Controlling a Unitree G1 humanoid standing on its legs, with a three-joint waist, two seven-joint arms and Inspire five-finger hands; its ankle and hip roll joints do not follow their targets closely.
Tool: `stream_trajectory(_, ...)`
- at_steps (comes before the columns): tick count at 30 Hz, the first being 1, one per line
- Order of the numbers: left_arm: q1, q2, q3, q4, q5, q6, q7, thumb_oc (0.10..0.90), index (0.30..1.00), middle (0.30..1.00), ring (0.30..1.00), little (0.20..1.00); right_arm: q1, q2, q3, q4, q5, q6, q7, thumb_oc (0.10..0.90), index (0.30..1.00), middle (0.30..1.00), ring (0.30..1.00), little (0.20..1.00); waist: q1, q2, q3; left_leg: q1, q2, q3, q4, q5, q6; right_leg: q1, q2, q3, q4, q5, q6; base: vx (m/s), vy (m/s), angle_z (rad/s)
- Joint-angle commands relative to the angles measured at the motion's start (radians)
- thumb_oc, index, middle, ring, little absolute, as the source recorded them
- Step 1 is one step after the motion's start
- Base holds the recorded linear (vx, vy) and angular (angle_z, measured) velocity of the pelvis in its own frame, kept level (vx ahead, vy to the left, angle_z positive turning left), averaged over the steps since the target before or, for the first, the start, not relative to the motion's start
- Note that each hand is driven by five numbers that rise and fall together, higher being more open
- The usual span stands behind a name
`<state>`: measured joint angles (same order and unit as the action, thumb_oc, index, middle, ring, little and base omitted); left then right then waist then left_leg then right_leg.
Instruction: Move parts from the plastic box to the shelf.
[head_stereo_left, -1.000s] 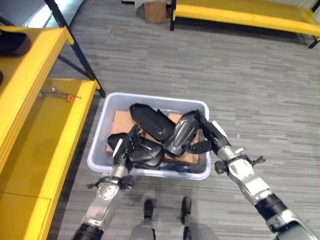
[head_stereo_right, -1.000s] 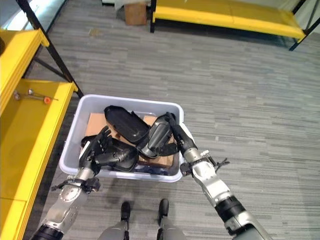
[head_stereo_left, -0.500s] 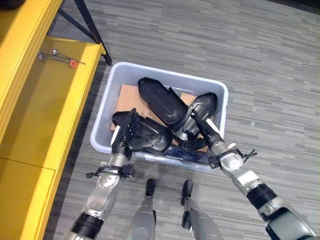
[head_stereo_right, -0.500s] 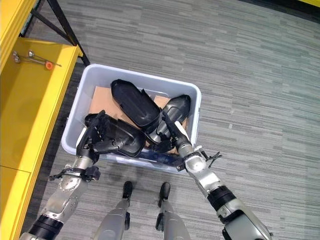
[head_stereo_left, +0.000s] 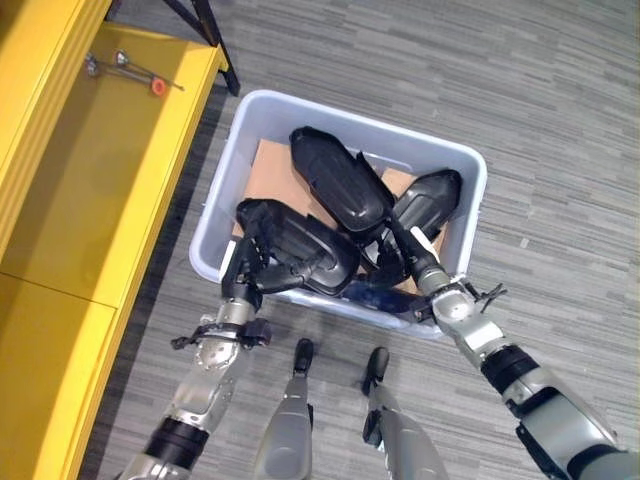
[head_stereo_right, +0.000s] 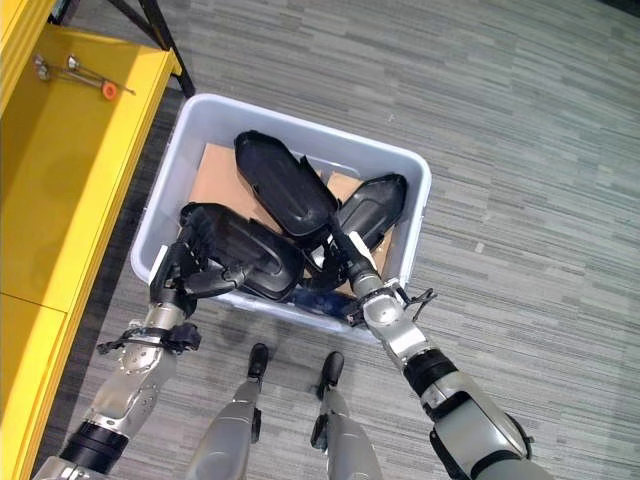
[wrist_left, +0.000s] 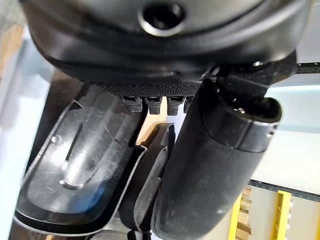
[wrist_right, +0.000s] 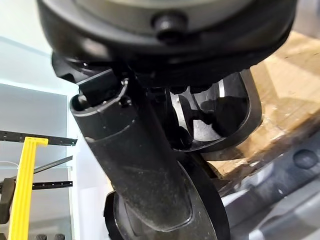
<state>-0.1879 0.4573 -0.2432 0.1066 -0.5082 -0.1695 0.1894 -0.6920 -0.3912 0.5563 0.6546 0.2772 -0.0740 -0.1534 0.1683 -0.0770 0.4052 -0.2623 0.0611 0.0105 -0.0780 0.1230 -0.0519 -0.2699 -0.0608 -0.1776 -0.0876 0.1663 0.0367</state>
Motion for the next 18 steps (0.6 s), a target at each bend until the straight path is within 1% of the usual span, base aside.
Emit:
stream_trajectory(1,-0.066,0.042,-0.038,-0.124,-0.024,-0.12,0.005,0.9,1.0,1.0,1.0,1.0,-0.091,0.018,0.023,0.014,0.037,-0.057,-0.014,0.9,1.0,1.0,1.0,1.0,0.013,-0.009,-0.054,-0.009,0.015,0.019,-0.009,-0.008,-0.001,0.02,-0.117,0.004,0.0,0.009,0.104,-0.01,0.012,0.14)
stream_trajectory(2,-0.067,0.039,-0.044,-0.125,-0.029,-0.121,0.004,0.9,1.0,1.0,1.0,1.0,-0.105,0.03,0.027,0.054,0.052,-0.056,-0.012,0.9,1.0,1.0,1.0,1.0,0.019,-0.005,-0.05,-0.013,0.013,0.017,-0.009,-0.006,-0.001,0.017,-0.118,0.001,0.0,0.01,0.105,-0.01,0.01,0.15)
stream_trajectory(11,-0.068,0.043,-0.057,-0.129,-0.039,-0.124,0.0,0.9,1.0,1.0,1.0,1.0,-0.118,0.074,0.04,0.189,0.113,-0.047,0.017,0.9,1.0,1.0,1.0,1.0,0.033,0.005,-0.044,-0.019,0.012,0.011,-0.009,-0.006,0.0,0.014,-0.122,-0.005,0.0,0.01,0.104,0.0,0.001,0.02)
stream_trajectory(18,-0.062,0.043,-0.07,-0.128,-0.052,-0.121,-0.008,0.9,1.0,1.0,1.0,1.0,-0.126,0.1,0.026,0.327,0.13,-0.042,0.015,0.9,1.0,1.0,1.0,1.0,0.044,0.011,-0.039,-0.018,0.012,0.01,-0.009,-0.006,-0.001,0.013,-0.122,-0.007,0.0,0.01,0.106,0.0,0.002,0.01)
